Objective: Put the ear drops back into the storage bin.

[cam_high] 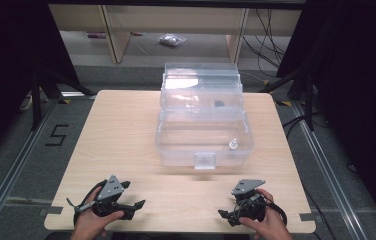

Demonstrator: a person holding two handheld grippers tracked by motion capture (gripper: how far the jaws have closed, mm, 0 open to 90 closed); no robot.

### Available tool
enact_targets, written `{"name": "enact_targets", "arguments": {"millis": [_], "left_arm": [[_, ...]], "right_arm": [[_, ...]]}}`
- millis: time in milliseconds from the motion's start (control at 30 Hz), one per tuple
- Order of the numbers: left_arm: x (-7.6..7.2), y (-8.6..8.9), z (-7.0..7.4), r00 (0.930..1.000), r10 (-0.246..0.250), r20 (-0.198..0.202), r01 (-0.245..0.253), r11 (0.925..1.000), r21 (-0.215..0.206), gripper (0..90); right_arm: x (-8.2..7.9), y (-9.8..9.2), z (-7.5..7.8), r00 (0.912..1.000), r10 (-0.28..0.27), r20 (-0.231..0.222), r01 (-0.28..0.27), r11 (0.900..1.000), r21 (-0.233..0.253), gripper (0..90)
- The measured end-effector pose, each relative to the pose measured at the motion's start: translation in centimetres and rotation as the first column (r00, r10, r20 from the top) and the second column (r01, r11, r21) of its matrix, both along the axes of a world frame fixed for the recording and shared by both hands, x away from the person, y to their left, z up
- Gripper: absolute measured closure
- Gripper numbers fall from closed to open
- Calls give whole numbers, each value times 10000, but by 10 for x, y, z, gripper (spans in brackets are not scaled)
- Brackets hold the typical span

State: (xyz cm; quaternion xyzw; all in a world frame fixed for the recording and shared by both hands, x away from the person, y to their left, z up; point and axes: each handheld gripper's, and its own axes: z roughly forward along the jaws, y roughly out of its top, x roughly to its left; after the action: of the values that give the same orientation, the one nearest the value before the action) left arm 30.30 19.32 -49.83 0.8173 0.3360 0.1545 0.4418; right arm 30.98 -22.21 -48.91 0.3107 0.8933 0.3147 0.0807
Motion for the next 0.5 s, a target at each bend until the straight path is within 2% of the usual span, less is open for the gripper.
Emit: {"name": "enact_targets", "arguments": {"millis": [100, 133, 200, 300, 367, 433, 467, 500], "left_arm": [[0, 1, 1, 9999, -125, -91, 127, 9997, 190, 169], [0, 1, 1, 9999, -122, -93, 124, 9998, 180, 169], [0, 1, 1, 9999, -64, -84, 65, 9999, 85, 168], [0, 0, 0, 10000, -7, 17, 7, 10000, 5, 169], [0, 1, 1, 9999, -130, -88, 132, 9997, 188, 168], [1, 2, 1, 9999, -151, 81, 148, 9993, 330, 168], [1, 1, 1, 9999, -120, 45, 119, 9996, 255, 168], [2, 3, 2, 9997, -241, 105, 236, 9984, 523, 168]], "right_arm": [[0, 1, -2, 10000, -60, 75, 60, 10000, 35, 169], [0, 1, -2, 9999, -45, 91, 45, 10000, 5, 169], [-1, 1, 0, 9998, -133, -177, 130, 9998, -152, 169], [-1, 2, -3, 9998, -211, -9, 211, 9996, -180, 169], [-1, 2, -3, 9998, -188, -7, 188, 9997, -175, 169], [0, 2, -3, 10000, 79, -27, -80, 9998, -206, 169], [0, 2, -3, 10000, 71, -35, -72, 9997, -214, 169], [0, 2, -3, 10000, 13, -5, -13, 9999, -150, 169]]}}
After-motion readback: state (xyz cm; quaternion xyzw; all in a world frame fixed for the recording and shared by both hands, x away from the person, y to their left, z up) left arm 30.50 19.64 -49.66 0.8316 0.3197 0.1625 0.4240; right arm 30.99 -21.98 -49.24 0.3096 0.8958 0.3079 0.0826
